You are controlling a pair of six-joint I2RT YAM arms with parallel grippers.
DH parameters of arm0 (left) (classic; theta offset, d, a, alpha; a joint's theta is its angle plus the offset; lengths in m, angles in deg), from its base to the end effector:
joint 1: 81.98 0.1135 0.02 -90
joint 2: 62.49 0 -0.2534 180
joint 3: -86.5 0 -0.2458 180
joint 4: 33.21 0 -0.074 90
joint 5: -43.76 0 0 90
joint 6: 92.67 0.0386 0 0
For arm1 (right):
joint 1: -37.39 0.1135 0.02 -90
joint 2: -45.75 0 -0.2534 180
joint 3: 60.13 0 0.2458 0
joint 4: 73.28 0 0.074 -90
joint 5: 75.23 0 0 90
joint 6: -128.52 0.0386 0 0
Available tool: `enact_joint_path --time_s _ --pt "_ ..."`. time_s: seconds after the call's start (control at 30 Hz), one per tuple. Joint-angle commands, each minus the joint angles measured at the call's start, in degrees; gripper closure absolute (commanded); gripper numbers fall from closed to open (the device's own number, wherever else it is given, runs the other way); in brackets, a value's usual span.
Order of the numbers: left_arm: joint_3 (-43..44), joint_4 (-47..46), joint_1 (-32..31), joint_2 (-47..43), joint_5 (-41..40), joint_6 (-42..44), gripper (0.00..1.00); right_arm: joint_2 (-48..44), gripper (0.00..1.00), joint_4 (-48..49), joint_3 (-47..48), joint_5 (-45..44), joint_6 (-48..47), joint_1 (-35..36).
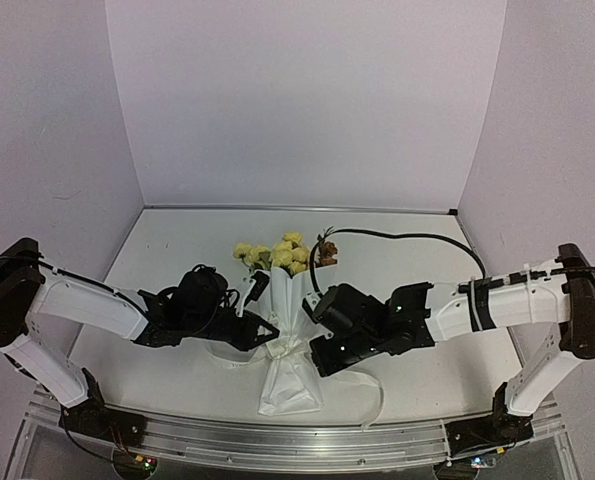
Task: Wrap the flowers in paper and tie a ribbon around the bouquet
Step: Cross the half-tied ribbon over the folded bouquet.
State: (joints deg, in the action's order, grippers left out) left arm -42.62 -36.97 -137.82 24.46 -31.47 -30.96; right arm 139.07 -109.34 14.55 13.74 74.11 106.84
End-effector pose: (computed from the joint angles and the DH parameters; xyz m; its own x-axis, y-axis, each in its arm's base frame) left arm 0.1599 -0.2532 0.1623 -0.7008 0.2166 -0.6796 0.6689 0.5307 -0.5205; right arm 0.1174 0.3112 0.1960 -0.7757 -0.4115 -0.4785 -0.5916 0.7381 0.3244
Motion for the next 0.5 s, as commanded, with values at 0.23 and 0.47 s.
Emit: enact_joint_path --time_s 0.23,0.47 --pt "1.7 -1.4 -0.3 -1.5 0.5 2.5 1.00 4.7 1.00 2.2 6.3 8.5 14.3 -1.2" --pt "1.4 -0.8 -0.6 -2.6 -0.4 3.4 1.00 8.4 1.00 9.0 5.7 12.6 21.8 -4.6"
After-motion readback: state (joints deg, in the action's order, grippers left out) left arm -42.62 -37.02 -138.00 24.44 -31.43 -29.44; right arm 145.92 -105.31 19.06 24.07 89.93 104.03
